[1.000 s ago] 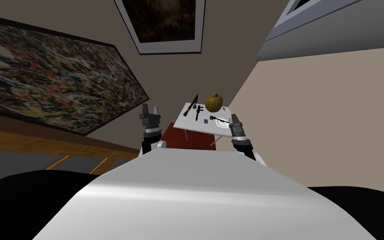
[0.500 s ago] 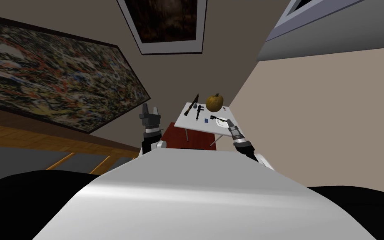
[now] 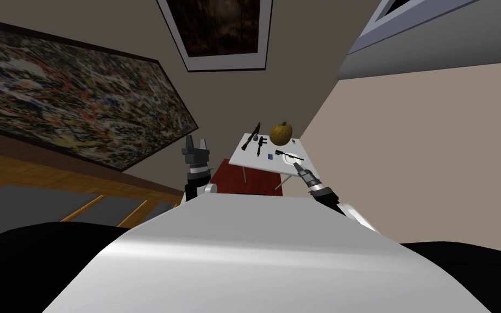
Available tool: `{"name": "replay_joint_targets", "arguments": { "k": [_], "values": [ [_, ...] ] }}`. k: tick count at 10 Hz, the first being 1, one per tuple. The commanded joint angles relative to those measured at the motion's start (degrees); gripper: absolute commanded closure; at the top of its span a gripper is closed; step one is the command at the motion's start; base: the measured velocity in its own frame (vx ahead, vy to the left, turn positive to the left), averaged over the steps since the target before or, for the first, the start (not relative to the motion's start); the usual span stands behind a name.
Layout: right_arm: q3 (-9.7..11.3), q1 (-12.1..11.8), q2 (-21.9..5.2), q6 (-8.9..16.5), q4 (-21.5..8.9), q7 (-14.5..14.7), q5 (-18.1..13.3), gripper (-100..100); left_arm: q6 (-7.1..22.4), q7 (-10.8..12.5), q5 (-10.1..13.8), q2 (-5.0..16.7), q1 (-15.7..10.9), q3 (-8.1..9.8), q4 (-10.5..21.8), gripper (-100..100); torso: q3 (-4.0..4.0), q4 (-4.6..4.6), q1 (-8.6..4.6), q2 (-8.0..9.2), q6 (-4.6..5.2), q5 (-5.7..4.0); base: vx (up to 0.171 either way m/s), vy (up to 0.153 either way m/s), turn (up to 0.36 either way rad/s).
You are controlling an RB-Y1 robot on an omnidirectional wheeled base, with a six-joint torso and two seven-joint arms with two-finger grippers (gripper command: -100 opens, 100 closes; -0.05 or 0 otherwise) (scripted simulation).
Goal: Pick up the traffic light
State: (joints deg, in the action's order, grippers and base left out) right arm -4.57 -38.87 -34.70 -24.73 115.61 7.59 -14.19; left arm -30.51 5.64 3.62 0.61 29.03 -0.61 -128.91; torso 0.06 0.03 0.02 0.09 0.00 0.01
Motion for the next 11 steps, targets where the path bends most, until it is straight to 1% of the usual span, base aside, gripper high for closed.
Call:
{"name": "replay_joint_targets", "arguments": {
  "k": [1, 2, 3, 4, 5, 6, 7, 8, 9, 10, 11],
  "values": [
    [0.1, -0.7, -2.9, 0.7, -2.6, 1.2, -2.2, -100, 0.0, 0.0, 0.0, 0.0, 0.0, 0.00, 0.0, 0, 0.00, 0.00, 0.00, 0.00, 0.00, 0.00, -0.034, 0.018, 0.032],
    [0.1, -0.7, -4.8, 0.7, -2.6, 1.2, -2.2, -100, 0.0, 0.0, 0.0, 0.0, 0.0, 0.00, 0.0, 0, 0.01, 0.00, 0.01, 0.02, 0.00, 0.00, -0.026, 0.016, 0.023],
    [-0.1, -1.6, -6.8, 1.1, -4.8, 2.0, -3.9, -100, 0.0, 0.0, 0.0, 0.0, 0.0, 0.00, 0.0, 0, 0.00, 0.00, 0.01, 0.00, 0.00, 0.00, -0.027, 0.019, 0.055],
    [-0.1, -1.6, -8.1, 1.1, -4.8, 2.0, -3.9, -100, 0.0, 0.0, 0.0, 0.0, 0.0, 0.00, 0.0, 0, 0.01, 0.00, 0.03, 0.01, 0.00, 0.00, -0.021, 0.015, 0.018],
    [-0.1, -2.6, -9.9, 1.4, -6.7, 2.8, -5.7, -100, 0.0, 0.0, 0.0, 0.0, 0.0, 0.00, 0.0, 0, -0.01, 0.00, 0.01, -0.02, 0.00, 0.01, -0.026, 0.023, 0.056],
    [-0.1, -2.6, -12.0, 1.4, -7.0, 2.8, -5.7, -100, 0.0, 0.0, 0.0, 0.0, 0.0, 0.00, 0.0, 0, -0.01, 0.00, 0.02, -0.01, -0.01, 0.00, -0.025, 0.019, 0.027],
    [-0.2, -3.5, -13.7, 1.7, -9.4, 3.7, -7.4, -100, 0.0, 0.0, 0.0, 0.0, 0.0, 0.00, 0.0, 0, -0.01, 0.00, 0.02, -0.01, 0.00, 0.01, -0.030, 0.023, 0.069],
    [-0.2, -3.5, -15.7, 1.7, -9.4, 3.7, -7.4, -100, 0.0, 0.0, 0.0, 0.0, 0.0, 0.00, 0.0, 0, 0.00, 0.00, 0.03, 0.00, -0.01, 0.00, -0.022, 0.016, 0.040],
    [-0.1, -4.4, -17.5, 1.9, -11.7, 4.4, -9.0, -100, 0.0, 0.0, 0.0, 0.0, 0.0, 0.00, 0.0, 0, 0.00, 0.00, 0.02, -0.01, 0.01, 0.01, -0.026, 0.024, 0.071],
    [-0.1, -4.4, -19.1, 1.9, -11.7, 4.4, -9.0, -100, 0.0, 0.0, 0.0, 0.0, 0.0, 0.00, 0.0, 0, 0.00, 0.00, 0.04, 0.00, 0.00, 0.01, -0.027, 0.023, 0.052],
    [-0.1, -4.4, -19.5, 1.9, -11.7, 4.4, -9.0, -100, 0.0, 0.0, 0.0, 0.0, 0.0, 0.00, 0.0, 0, 0.00, 0.00, 0.04, -0.01, 0.00, 0.01, -0.012, 0.011, 0.002]
  ]
}}
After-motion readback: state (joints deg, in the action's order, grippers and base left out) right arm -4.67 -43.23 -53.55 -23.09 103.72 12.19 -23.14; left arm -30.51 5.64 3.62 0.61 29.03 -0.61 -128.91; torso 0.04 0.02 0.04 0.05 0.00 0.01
